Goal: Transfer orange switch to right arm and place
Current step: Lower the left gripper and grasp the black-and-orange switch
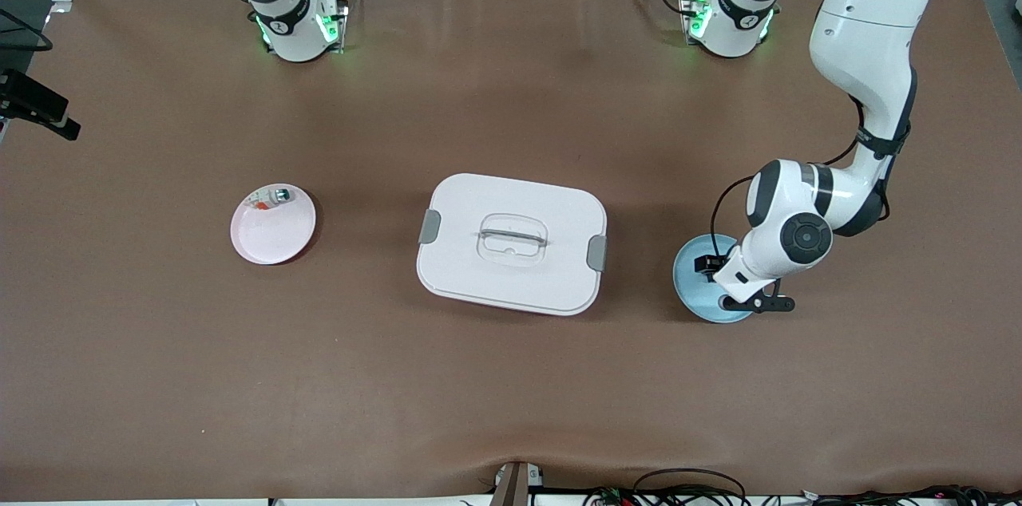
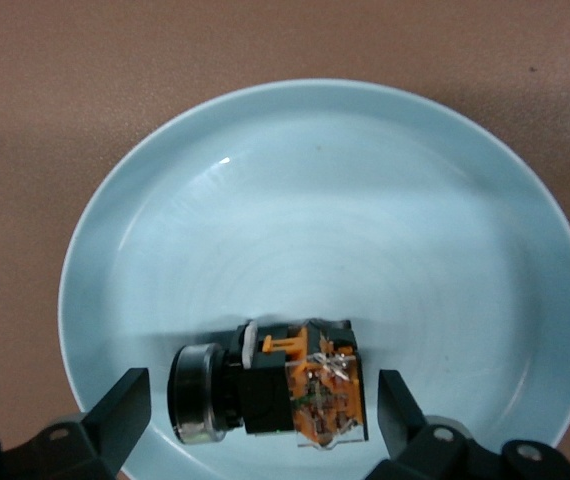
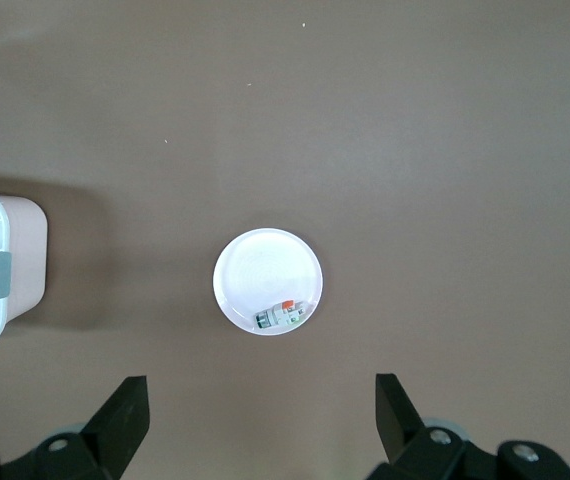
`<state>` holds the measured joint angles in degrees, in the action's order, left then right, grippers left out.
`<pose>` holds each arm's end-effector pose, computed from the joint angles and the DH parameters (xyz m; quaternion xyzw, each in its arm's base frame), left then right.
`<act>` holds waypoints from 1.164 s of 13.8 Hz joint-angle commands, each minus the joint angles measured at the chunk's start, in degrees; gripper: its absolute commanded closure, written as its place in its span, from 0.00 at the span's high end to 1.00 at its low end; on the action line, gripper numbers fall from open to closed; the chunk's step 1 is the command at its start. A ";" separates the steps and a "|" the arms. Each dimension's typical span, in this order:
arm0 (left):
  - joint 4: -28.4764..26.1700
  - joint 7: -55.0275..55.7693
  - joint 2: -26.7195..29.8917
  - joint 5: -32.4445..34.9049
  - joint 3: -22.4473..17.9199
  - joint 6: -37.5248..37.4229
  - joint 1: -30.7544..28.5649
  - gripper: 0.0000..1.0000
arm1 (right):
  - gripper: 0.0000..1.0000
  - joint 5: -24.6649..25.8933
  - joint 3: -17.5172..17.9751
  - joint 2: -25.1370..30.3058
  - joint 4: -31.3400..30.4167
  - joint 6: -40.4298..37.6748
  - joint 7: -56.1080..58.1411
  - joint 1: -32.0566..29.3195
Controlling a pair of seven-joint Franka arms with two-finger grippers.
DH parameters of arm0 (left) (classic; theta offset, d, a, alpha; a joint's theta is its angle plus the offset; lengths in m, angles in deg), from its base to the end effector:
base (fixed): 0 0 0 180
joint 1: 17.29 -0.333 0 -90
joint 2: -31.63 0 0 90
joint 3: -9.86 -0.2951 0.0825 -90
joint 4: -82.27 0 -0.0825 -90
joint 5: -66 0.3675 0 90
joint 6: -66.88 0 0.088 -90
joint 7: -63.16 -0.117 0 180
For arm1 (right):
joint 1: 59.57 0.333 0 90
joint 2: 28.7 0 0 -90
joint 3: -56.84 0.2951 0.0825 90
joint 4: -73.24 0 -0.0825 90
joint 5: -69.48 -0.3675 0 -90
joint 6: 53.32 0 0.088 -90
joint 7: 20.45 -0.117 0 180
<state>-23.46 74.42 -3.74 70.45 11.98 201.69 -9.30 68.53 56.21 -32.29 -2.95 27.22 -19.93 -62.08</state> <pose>0.5988 -0.1045 0.1660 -0.9983 0.0160 0.0507 0.0250 0.5367 -0.0271 0.6529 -0.9997 0.0214 -0.0069 0.0076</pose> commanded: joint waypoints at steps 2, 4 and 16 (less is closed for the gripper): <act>0.70 1.56 -1.19 1.52 0.25 1.85 0.00 1.00 | 1.00 0.34 0.55 0.86 -0.36 0.05 0.10 -0.73; 0.70 1.65 -1.46 1.52 0.25 1.95 0.09 1.00 | 1.00 0.34 0.46 0.86 -0.36 0.05 0.10 -0.73; 0.70 11.50 -0.14 1.52 0.25 1.42 0.53 0.31 | 1.00 0.34 0.46 0.95 -0.45 0.14 0.10 -0.82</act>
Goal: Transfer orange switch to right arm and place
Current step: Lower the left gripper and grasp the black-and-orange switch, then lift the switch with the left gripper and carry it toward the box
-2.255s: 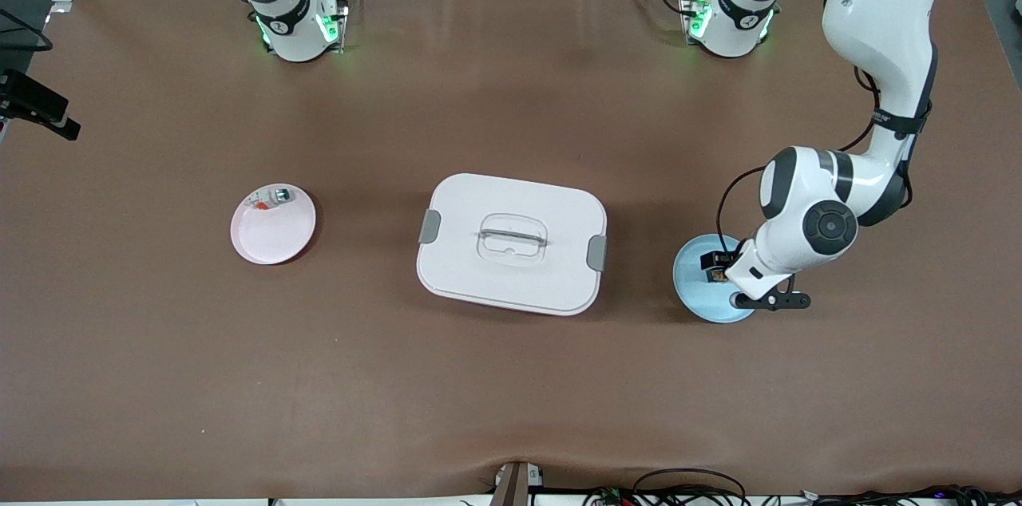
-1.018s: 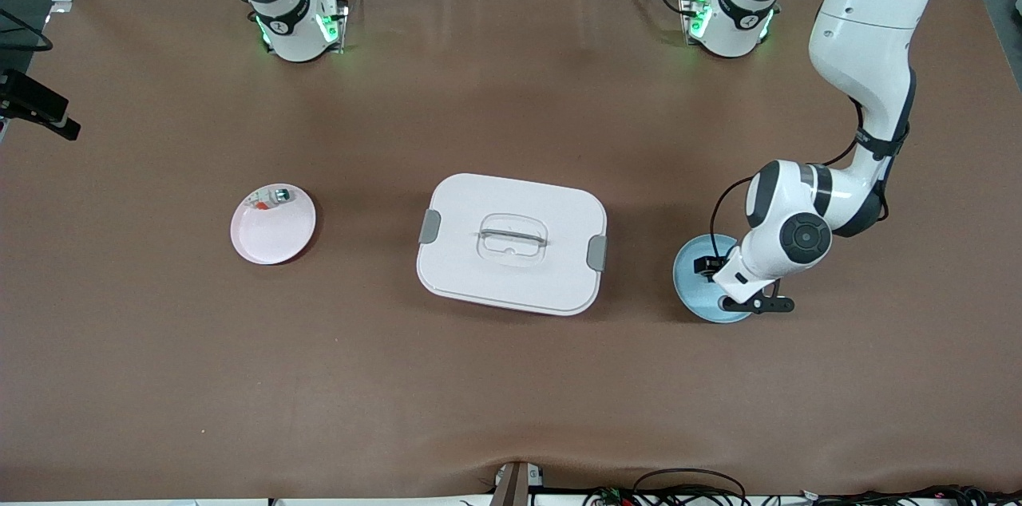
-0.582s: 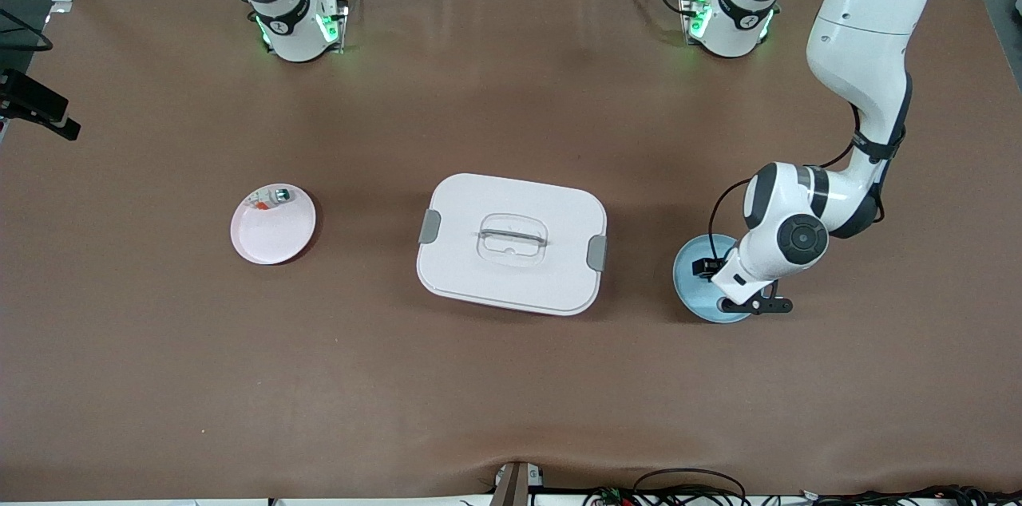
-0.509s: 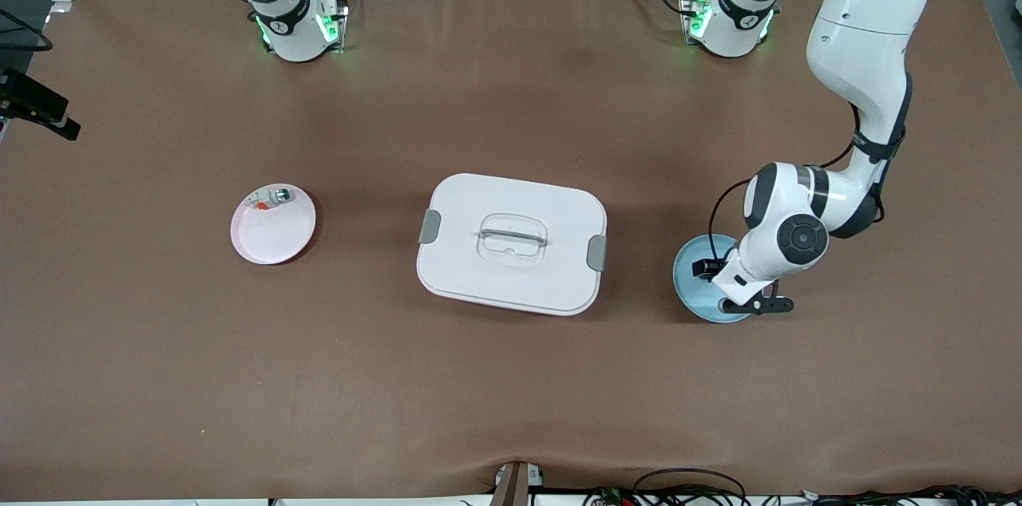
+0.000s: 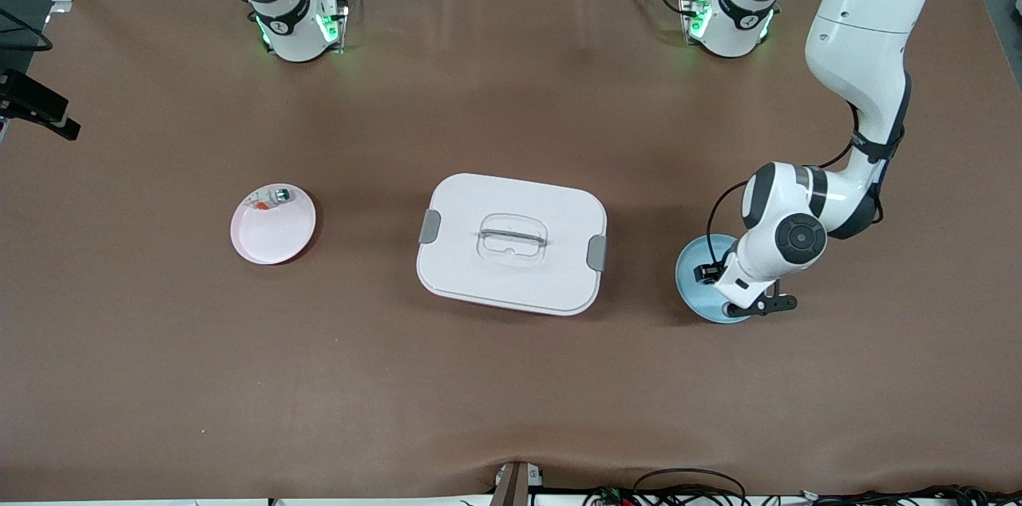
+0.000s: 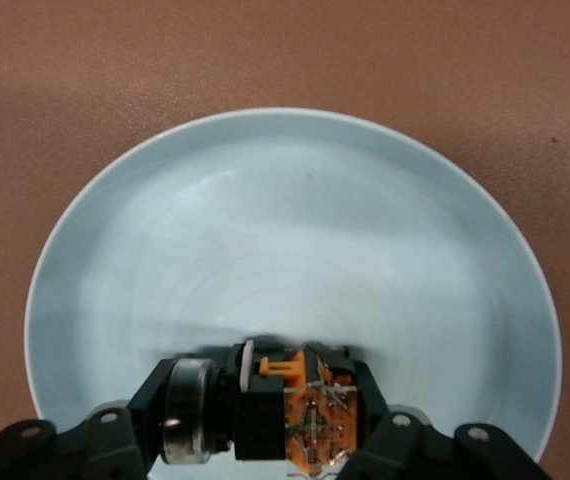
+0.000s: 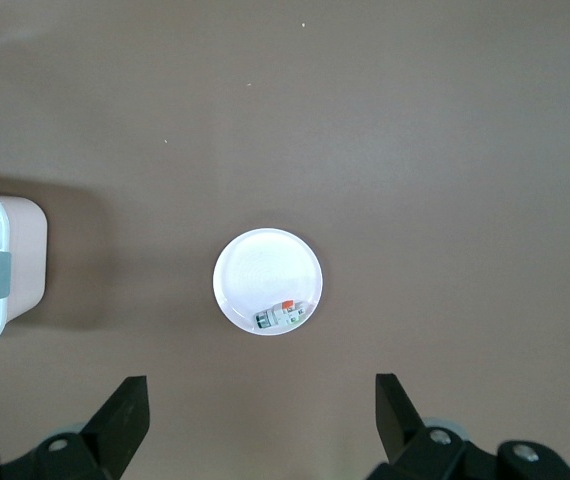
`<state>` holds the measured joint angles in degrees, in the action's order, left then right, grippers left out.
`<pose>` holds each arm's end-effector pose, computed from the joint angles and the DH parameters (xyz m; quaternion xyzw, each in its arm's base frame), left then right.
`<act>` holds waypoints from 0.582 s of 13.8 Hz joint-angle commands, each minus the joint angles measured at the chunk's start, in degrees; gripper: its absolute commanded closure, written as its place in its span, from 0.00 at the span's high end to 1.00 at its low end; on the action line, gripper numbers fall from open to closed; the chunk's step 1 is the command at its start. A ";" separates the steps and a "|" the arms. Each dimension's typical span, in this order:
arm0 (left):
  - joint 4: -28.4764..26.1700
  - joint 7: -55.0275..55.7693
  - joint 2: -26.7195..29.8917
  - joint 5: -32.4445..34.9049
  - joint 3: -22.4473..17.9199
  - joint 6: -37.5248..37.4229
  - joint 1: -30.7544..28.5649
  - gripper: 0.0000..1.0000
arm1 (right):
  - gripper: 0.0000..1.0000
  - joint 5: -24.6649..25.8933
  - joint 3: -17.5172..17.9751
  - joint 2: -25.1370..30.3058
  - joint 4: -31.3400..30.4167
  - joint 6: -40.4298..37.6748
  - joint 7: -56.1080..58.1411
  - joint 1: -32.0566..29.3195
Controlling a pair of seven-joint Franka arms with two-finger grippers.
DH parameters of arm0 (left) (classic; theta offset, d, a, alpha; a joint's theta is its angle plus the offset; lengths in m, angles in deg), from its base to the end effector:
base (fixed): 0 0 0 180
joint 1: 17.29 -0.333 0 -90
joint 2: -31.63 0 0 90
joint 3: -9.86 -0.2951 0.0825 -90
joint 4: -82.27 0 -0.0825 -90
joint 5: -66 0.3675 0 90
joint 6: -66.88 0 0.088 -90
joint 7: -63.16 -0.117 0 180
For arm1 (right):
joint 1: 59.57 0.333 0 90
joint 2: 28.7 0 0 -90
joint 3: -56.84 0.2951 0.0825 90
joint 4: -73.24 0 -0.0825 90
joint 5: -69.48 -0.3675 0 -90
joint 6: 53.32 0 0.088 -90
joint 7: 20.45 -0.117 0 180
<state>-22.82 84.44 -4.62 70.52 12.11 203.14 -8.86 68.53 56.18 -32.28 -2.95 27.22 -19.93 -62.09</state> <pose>0.6022 -0.1115 0.1627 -0.9968 -0.0660 0.0382 0.0257 0.5366 -0.0274 0.6530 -0.9997 0.0218 -0.0070 0.0076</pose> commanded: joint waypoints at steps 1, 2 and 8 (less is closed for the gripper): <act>-0.03 1.48 1.44 1.46 0.12 -0.38 -0.08 0.31 | 1.00 0.25 0.49 0.94 -0.45 0.14 0.10 -0.82; -0.03 1.48 2.23 1.46 0.21 -1.08 -0.26 0.32 | 1.00 0.25 0.49 0.94 -0.45 0.23 0.10 -0.82; 0.06 0.87 9.87 0.85 0.39 -11.26 -0.87 0.32 | 1.00 0.16 0.40 0.94 -0.54 0.23 0.10 -0.91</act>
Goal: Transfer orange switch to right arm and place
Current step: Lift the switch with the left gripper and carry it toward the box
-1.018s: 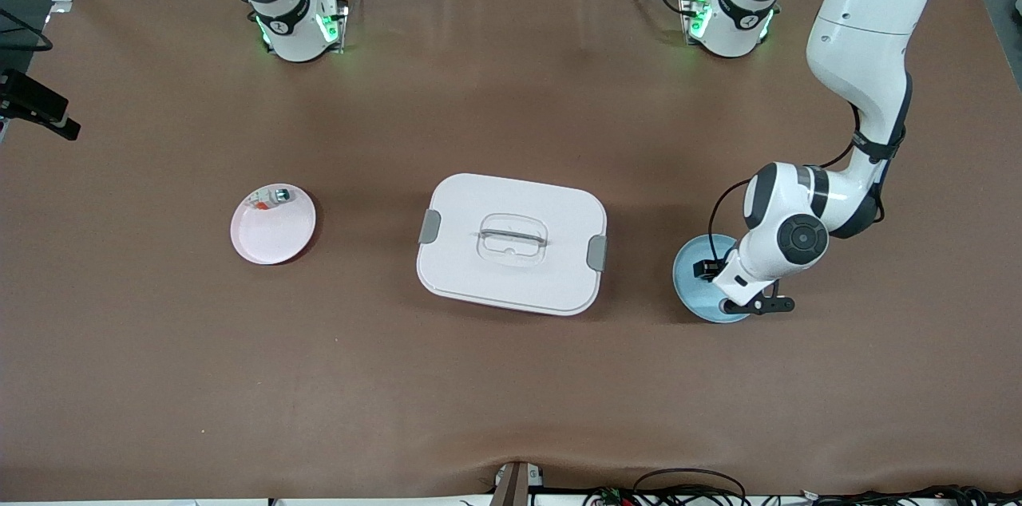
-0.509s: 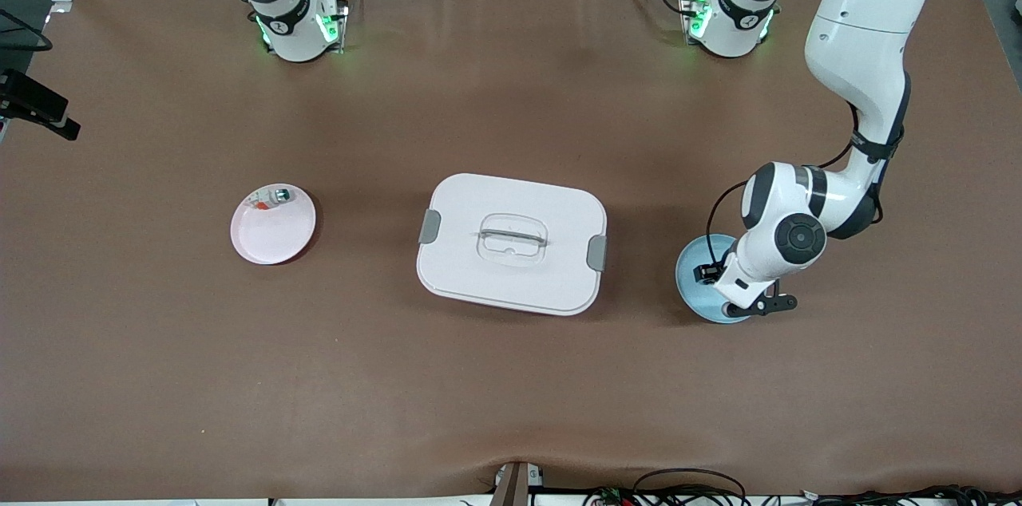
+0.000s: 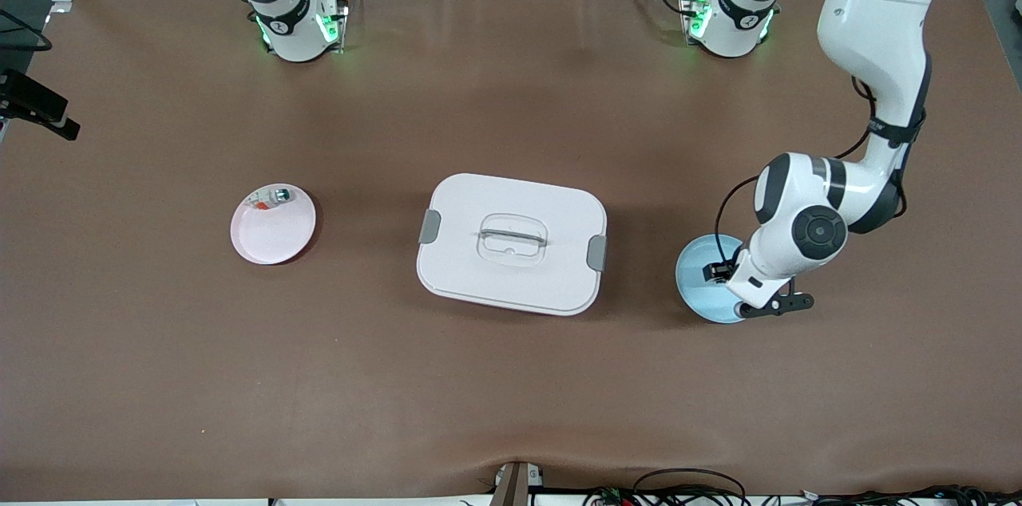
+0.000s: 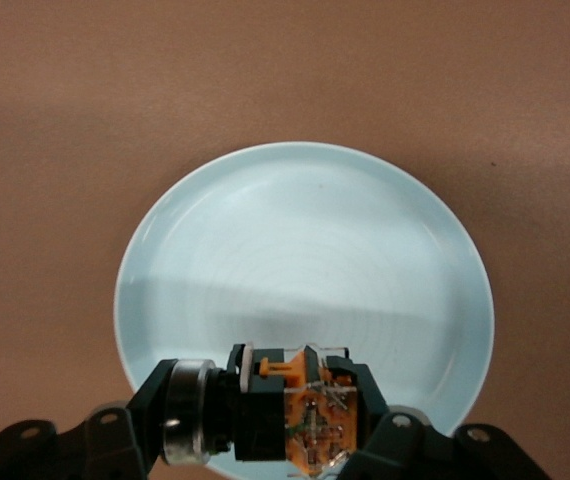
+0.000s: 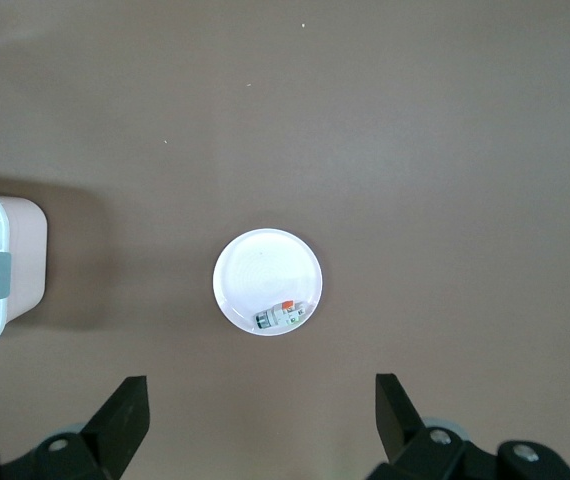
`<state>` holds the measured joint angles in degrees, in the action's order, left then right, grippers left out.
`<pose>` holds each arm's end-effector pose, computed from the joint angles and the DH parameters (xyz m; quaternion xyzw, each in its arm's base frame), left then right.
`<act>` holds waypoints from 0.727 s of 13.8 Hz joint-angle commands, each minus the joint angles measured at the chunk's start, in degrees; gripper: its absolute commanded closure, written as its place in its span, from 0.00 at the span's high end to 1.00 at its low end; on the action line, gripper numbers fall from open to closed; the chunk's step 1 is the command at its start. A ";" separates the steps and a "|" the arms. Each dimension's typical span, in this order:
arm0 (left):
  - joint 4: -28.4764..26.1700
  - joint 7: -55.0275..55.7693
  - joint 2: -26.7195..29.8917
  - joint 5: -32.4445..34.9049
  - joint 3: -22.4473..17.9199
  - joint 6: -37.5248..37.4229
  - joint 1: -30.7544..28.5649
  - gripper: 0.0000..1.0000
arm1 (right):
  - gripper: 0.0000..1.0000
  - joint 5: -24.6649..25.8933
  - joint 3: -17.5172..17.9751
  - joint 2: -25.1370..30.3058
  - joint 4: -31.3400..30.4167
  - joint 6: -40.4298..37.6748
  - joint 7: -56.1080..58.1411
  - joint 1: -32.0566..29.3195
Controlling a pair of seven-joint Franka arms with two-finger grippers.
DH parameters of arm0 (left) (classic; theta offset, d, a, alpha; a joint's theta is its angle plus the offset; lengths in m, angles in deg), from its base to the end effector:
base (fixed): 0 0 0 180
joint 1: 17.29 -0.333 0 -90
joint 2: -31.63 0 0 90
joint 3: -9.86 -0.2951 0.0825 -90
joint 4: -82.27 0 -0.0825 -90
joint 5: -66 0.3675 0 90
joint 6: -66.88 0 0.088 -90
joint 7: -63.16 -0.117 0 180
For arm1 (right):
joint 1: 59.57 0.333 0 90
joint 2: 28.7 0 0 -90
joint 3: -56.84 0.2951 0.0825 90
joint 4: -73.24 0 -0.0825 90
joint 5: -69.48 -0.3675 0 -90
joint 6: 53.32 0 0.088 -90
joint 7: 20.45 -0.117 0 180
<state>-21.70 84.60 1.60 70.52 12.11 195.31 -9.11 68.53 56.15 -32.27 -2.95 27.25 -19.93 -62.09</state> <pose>0.6076 -0.1077 0.2265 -0.9960 -0.0721 0.0409 0.0322 0.5366 -0.0277 0.6532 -0.9997 0.0220 -0.0073 0.0076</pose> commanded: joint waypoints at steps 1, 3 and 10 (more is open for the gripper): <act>-1.06 0.71 5.40 0.41 0.48 -5.71 -0.62 0.32 | 1.00 0.25 0.43 0.93 -0.54 0.28 0.10 -0.91; -0.88 0.53 8.83 -2.48 0.57 -9.67 -0.62 0.32 | 1.00 0.17 0.43 0.93 -0.63 0.29 0.10 -1.43; 1.47 0.53 17.54 -10.38 0.57 -22.14 -0.71 0.32 | 1.00 0.08 0.43 0.93 -0.54 0.99 0.10 -1.61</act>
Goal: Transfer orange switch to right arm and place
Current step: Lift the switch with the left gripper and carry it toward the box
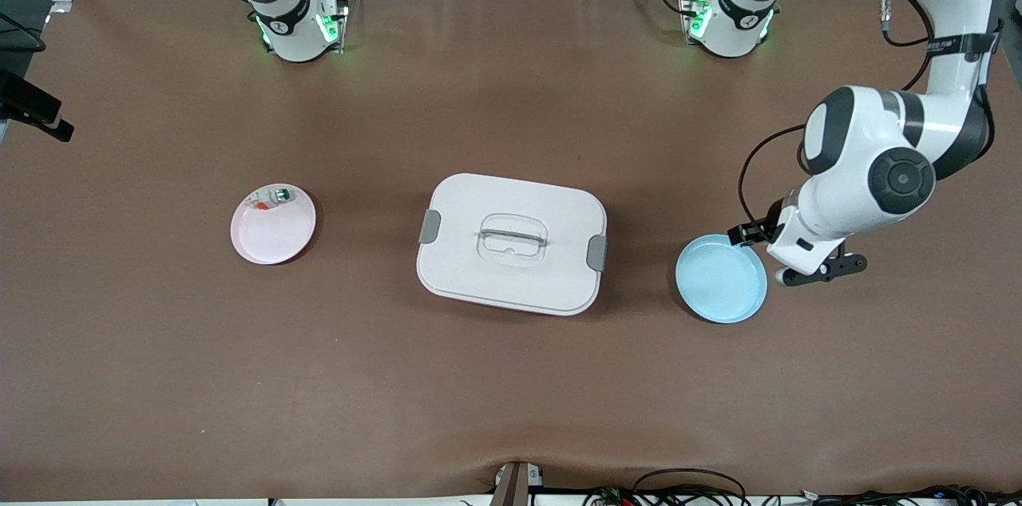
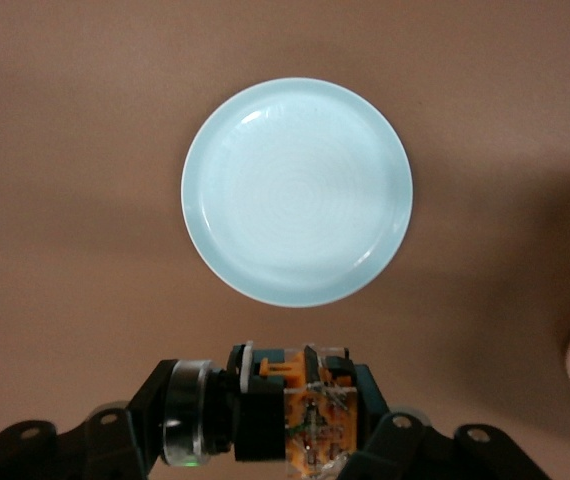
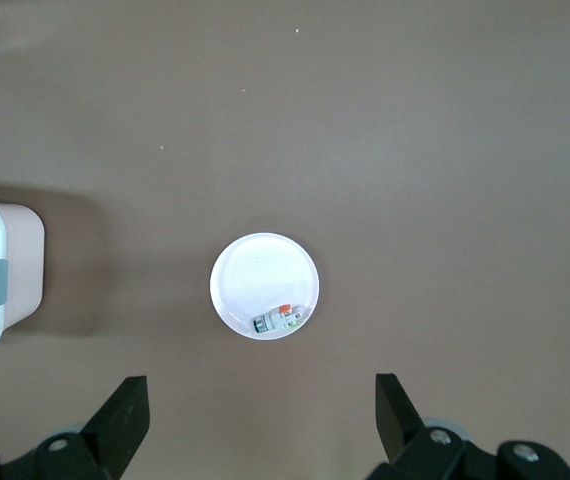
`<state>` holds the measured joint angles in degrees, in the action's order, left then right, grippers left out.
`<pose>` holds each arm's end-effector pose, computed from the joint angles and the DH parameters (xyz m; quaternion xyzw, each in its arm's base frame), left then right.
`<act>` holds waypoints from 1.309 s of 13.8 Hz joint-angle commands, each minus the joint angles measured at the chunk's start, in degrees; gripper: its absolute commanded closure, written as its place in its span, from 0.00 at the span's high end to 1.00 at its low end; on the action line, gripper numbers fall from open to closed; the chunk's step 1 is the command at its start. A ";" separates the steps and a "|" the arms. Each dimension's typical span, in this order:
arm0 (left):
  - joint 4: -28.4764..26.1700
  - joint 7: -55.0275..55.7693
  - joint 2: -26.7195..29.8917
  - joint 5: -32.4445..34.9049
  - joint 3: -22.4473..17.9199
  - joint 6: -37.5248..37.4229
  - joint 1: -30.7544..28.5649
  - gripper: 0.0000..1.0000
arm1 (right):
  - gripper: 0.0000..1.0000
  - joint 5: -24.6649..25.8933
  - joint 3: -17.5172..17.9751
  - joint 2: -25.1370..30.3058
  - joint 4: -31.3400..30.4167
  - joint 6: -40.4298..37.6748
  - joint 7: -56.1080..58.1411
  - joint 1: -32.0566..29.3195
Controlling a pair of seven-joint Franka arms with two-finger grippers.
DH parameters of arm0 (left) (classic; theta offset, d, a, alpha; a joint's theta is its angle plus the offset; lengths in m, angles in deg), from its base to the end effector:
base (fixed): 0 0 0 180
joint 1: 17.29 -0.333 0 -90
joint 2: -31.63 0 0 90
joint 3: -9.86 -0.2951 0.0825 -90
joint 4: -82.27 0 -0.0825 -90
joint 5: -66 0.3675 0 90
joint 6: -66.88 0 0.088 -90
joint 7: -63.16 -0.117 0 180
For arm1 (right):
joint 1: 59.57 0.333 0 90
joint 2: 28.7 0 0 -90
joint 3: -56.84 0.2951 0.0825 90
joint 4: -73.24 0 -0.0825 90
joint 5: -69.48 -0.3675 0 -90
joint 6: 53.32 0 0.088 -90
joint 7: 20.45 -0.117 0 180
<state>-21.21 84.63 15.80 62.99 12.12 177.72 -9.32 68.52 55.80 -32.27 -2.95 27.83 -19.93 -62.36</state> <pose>0.5807 -0.1078 0.3580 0.9909 0.1090 -0.0789 0.0080 0.5375 -0.0334 0.6541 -0.9995 0.0275 -0.0124 0.0072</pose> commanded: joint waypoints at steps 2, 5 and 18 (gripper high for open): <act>5.38 0.76 4.40 -6.29 0.56 -11.22 -0.33 0.32 | 1.00 -0.01 0.87 0.84 -0.54 0.32 0.10 -1.68; 11.28 2.24 4.66 -12.70 0.56 -18.79 -0.33 0.32 | 1.00 0.08 0.96 0.75 -0.36 0.59 0.10 -1.51; 15.42 45.62 8.45 -24.24 15.83 -11.10 0.72 0.32 | 1.00 -1.85 1.22 0.76 -0.01 -0.99 -0.51 -2.30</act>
<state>-6.31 122.72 24.24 39.12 24.95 163.48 -8.52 67.81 55.88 -32.18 -2.93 27.55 -20.30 -63.42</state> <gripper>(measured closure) 0.278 0.000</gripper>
